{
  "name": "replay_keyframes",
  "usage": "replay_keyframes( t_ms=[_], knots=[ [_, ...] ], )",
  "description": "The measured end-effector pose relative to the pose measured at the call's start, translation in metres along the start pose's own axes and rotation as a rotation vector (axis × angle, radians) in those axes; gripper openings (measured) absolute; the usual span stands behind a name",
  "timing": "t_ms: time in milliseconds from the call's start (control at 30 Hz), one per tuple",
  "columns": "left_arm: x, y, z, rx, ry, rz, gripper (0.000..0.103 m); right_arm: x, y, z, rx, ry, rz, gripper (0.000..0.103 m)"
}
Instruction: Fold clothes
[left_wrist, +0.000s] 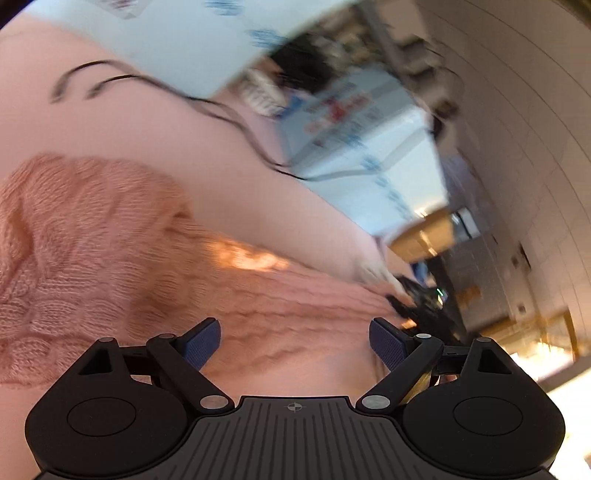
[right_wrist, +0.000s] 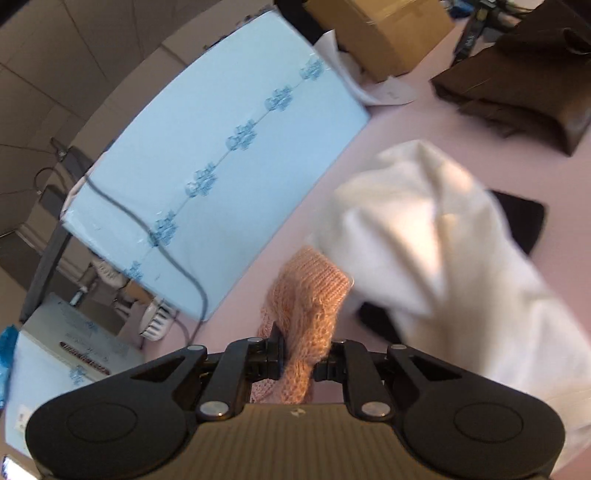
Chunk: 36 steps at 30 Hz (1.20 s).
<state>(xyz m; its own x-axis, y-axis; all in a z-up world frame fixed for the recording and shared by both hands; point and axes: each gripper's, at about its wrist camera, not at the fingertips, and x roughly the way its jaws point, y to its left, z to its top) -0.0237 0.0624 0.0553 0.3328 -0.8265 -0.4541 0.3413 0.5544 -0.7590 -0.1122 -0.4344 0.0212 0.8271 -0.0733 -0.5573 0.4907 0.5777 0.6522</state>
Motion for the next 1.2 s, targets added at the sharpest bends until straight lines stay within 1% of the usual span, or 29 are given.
replay_keyframes(
  t_ms=[67,100,200,267,300,333,400,467,500,533,567,667,700,733,767,800,833,867,900,933,967,1000,1033,1100,1133,1167,1200],
  knots=[
    [0.013,-0.017,-0.004,0.050,0.006,-0.012,0.090,0.016,-0.010,-0.003,-0.017,0.092,-0.045,0.014],
    [0.020,-0.021,-0.003,0.054,0.010,-0.012,0.090,0.022,-0.009,-0.002,-0.017,0.101,-0.051,0.014],
    [0.051,-0.016,0.005,0.026,0.026,0.005,0.090,0.028,-0.002,0.000,-0.037,0.080,-0.058,0.016],
    [0.071,-0.001,0.011,-0.031,0.040,0.059,0.090,0.026,0.003,0.002,-0.051,0.066,-0.062,0.016],
    [0.078,0.008,0.011,-0.061,0.046,0.069,0.090,0.023,0.009,0.000,-0.077,0.049,-0.068,0.016],
    [0.082,0.015,0.011,-0.083,0.048,0.063,0.090,0.019,0.018,-0.002,-0.112,0.022,-0.073,0.016],
    [0.081,0.019,0.010,-0.089,0.035,0.044,0.090,0.010,0.041,-0.011,-0.207,-0.054,-0.078,0.018],
    [0.078,0.020,0.010,-0.096,0.030,0.030,0.090,-0.001,0.073,-0.030,-0.332,-0.154,-0.034,0.021],
    [0.077,0.022,0.010,-0.104,0.028,0.025,0.090,-0.003,0.081,-0.035,-0.354,-0.167,-0.005,0.022],
    [0.076,0.023,0.010,-0.116,0.024,0.017,0.090,-0.007,0.095,-0.049,-0.397,-0.181,0.053,0.022],
    [0.074,0.026,0.011,-0.132,0.018,0.006,0.090,-0.009,0.104,-0.058,-0.430,-0.182,0.091,0.023],
    [0.072,0.031,0.012,-0.170,-0.002,-0.027,0.090,-0.019,0.128,-0.107,-0.593,-0.153,0.230,0.024],
    [0.072,0.033,0.013,-0.177,-0.005,-0.035,0.090,-0.016,0.132,-0.124,-0.644,-0.097,0.276,0.024],
    [0.072,0.034,0.013,-0.179,-0.005,-0.041,0.090,-0.010,0.134,-0.138,-0.671,-0.006,0.311,0.024],
    [0.072,0.034,0.013,-0.181,-0.005,-0.046,0.090,-0.005,0.135,-0.145,-0.665,0.064,0.324,0.024],
    [0.071,0.035,0.014,-0.182,-0.006,-0.049,0.090,0.006,0.132,-0.151,-0.627,0.160,0.327,0.024],
    [0.071,0.035,0.014,-0.186,-0.008,-0.054,0.090,0.017,0.126,-0.155,-0.575,0.216,0.331,0.023],
    [0.070,0.036,0.014,-0.191,-0.011,-0.059,0.090,0.019,0.122,-0.154,-0.553,0.208,0.351,0.025],
    [0.070,0.037,0.014,-0.196,-0.013,-0.065,0.090,0.019,0.118,-0.149,-0.523,0.208,0.380,0.029],
    [0.069,0.038,0.014,-0.200,-0.013,-0.071,0.090,0.020,0.115,-0.144,-0.477,0.236,0.419,0.050],
    [0.069,0.039,0.014,-0.204,-0.012,-0.078,0.090,0.020,0.110,-0.137,-0.415,0.273,0.476,0.074],
    [0.068,0.040,0.014,-0.208,-0.012,-0.084,0.090,0.020,0.103,-0.123,-0.303,0.342,0.581,0.081],
    [0.068,0.041,0.015,-0.212,-0.012,-0.090,0.090,0.017,0.099,-0.118,-0.247,0.355,0.626,0.087],
    [0.068,0.043,0.015,-0.222,-0.015,-0.101,0.090,0.007,0.086,-0.098,-0.130,0.322,0.724,0.090],
    [0.068,0.044,0.015,-0.227,-0.016,-0.107,0.090,0.005,0.082,-0.091,-0.101,0.308,0.766,0.094],
    [0.067,0.045,0.015,-0.230,-0.017,-0.110,0.090,0.005,0.078,-0.084,-0.072,0.304,0.807,0.095],
    [0.067,0.045,0.015,-0.230,-0.019,-0.111,0.090,0.007,0.072,-0.078,-0.023,0.320,0.855,0.095]
  ],
)
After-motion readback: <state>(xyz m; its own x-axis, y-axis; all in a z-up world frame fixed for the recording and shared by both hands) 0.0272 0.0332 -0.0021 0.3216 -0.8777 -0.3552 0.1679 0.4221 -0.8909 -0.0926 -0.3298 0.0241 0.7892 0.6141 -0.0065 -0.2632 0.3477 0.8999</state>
